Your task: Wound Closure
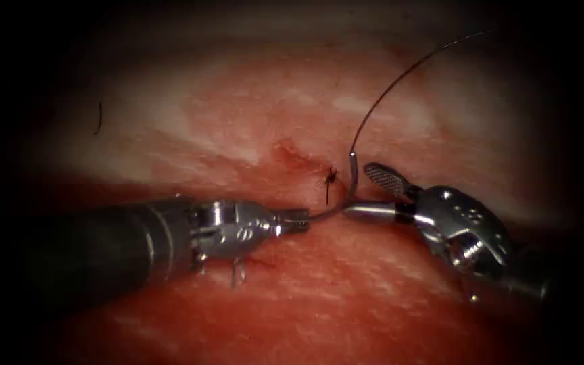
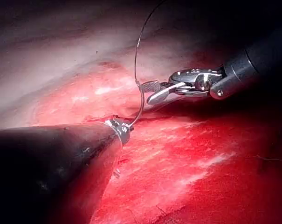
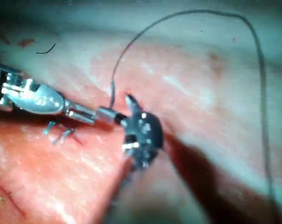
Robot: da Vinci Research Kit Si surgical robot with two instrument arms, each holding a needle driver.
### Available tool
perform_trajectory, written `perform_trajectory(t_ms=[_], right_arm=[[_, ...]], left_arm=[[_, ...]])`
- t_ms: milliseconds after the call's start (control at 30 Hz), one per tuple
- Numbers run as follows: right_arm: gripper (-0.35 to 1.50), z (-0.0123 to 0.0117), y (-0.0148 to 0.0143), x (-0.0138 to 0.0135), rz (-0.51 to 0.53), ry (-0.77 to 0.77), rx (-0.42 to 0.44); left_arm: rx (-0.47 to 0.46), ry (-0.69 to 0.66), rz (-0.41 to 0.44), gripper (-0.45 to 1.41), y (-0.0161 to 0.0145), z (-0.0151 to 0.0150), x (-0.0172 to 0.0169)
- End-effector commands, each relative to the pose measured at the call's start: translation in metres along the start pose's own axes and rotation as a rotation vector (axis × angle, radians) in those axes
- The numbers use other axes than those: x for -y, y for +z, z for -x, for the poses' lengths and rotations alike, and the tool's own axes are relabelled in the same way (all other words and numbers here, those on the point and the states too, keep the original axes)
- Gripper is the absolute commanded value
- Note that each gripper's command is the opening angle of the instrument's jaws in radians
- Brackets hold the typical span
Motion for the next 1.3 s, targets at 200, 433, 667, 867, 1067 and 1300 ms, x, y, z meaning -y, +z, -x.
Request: perform_trajectory(t_ms=[200, 433, 667, 867, 1067, 1300], right_arm=[[0.96, 0.0002, 0.0021, 0.0003, 0.001, 0.002, -0.005], [-0.35, -0.0004, 0.0021, 0.0005, -0.003, 0.013, -0.005], [-0.35, -0.0013, 0.0019, 0.0006, -0.001, 0.022, -0.052], [-0.35, -0.0012, 0.0015, 0.0002, 0.0, -0.104, -0.065], [-0.35, -0.0011, 0.0005, -0.0003, -0.003, -0.237, -0.067], [-0.35, -0.0012, -0.0005, -0.0009, -0.087, -0.43, -0.079]], left_arm=[[-0.002, 0.008, 0.004, -0.45, 0.0007, 0.0, -0.0006], [-0.004, 0.013, 0.006, -0.45, 0.0006, -0.0002, -0.0008], [-0.031, 0.015, 0.026, -0.45, 0.0007, -0.0002, -0.0013], [-0.078, -0.208, 0.075, 0.44, 0.0001, -0.0008, -0.001], [-0.137, -0.485, 0.17, 0.91, -0.0013, -0.0022, -0.0006], [-0.186, -0.605, 0.279, 1.01, -0.0029, -0.0046, 0.0004]])
